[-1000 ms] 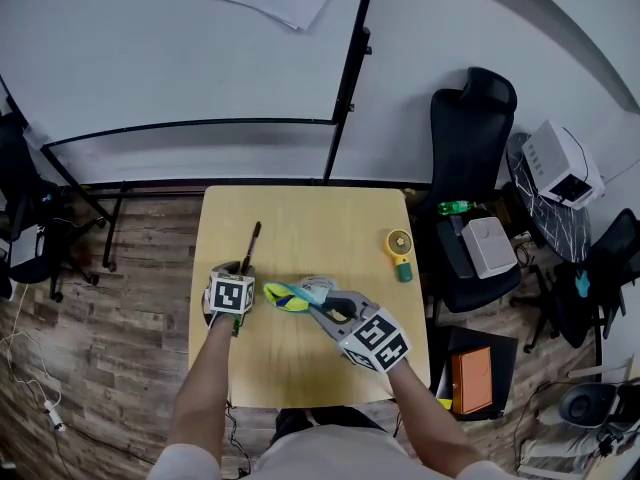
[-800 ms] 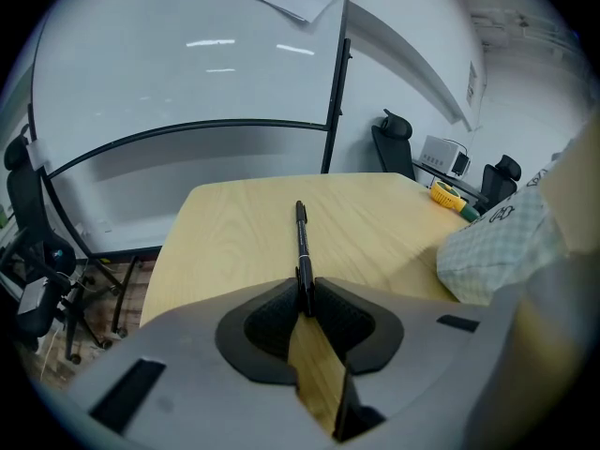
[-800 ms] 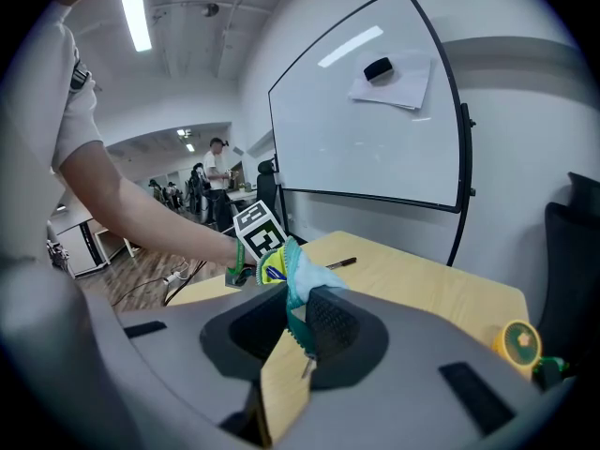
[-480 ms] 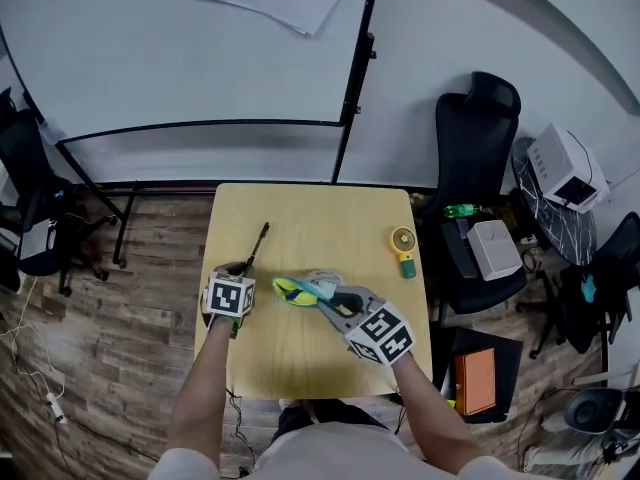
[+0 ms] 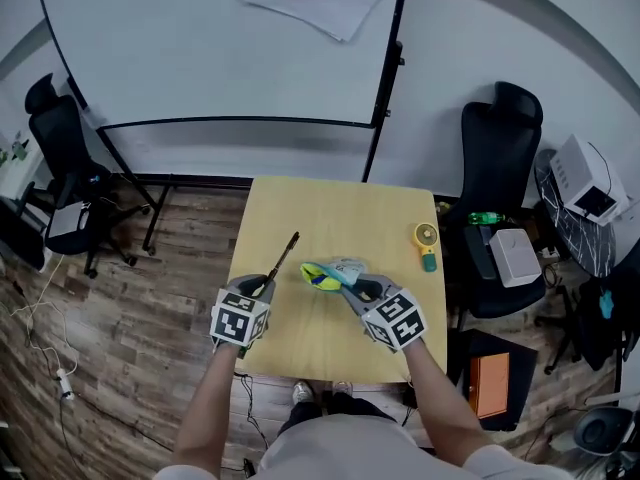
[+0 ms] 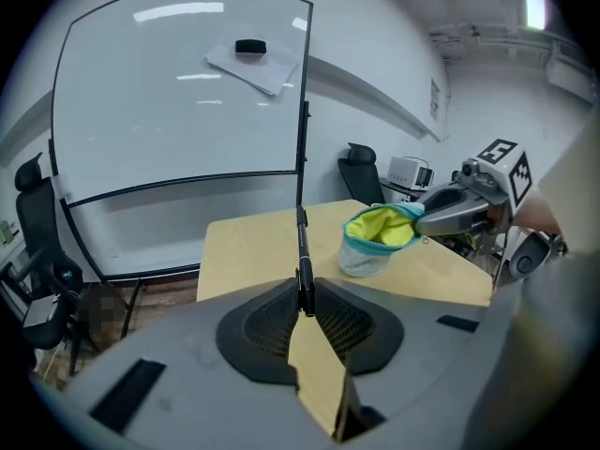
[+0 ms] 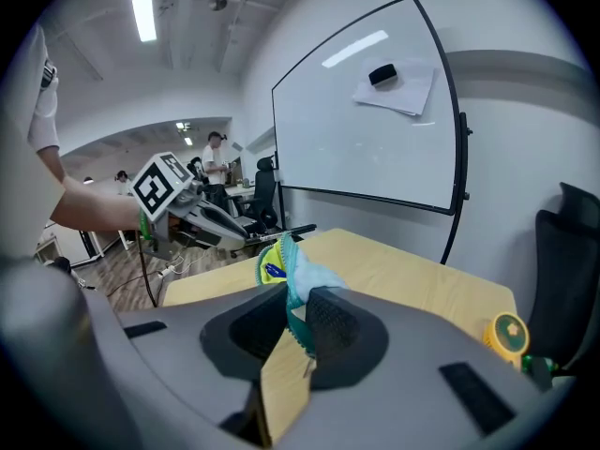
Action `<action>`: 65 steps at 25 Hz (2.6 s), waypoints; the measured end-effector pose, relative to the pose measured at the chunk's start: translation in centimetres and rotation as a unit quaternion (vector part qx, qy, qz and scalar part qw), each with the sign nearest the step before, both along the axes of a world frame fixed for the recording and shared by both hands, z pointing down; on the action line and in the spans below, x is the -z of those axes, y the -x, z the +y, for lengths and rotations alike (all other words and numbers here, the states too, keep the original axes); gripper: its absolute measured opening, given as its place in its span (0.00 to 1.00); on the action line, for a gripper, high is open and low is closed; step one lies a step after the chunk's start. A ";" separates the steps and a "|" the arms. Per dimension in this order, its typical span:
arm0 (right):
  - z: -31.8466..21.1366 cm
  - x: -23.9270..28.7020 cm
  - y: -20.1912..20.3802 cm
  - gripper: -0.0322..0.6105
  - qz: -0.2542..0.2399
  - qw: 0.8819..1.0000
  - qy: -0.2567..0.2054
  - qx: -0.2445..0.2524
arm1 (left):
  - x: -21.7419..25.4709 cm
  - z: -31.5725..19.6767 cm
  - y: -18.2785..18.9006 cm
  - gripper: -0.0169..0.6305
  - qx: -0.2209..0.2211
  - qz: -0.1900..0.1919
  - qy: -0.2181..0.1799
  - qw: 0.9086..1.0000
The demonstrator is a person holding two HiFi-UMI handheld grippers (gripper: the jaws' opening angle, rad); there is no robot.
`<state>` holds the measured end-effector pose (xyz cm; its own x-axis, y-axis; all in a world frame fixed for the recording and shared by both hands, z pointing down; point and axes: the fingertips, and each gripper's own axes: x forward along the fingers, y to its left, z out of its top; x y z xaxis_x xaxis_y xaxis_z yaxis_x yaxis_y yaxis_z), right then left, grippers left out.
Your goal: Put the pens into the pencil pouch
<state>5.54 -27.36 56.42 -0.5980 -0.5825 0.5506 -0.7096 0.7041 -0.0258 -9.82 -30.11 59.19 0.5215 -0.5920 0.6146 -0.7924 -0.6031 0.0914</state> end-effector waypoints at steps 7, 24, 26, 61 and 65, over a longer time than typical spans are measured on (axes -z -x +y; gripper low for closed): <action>0.6 -0.5 1.1 0.14 0.015 1.000 -0.004 0.007 | 1.7 6.2 0.7 0.12 -0.021 0.002 -0.005 1.000; 1.9 -0.9 2.3 0.14 0.015 1.000 -0.005 0.017 | 0.8 10.7 -0.3 0.12 -0.110 -0.074 0.039 0.990; 2.1 -1.0 2.3 0.14 0.013 1.000 -0.003 0.018 | 0.3 10.1 -1.1 0.12 -0.122 -0.087 0.050 0.987; 4.7 0.1 4.1 0.14 -0.021 0.997 -0.006 0.079 | -1.7 4.5 -8.7 0.15 -0.115 -0.094 0.059 0.987; 3.4 0.9 2.9 0.14 -0.024 0.998 -0.013 0.056 | 1.5 4.0 -8.5 0.29 -0.087 -0.032 0.025 0.995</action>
<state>2.68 -24.00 55.54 -0.6853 -0.5249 0.5048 -0.6253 0.7795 -0.0383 -1.36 -26.08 57.69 0.5715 -0.4638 0.6770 -0.6820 -0.7272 0.0775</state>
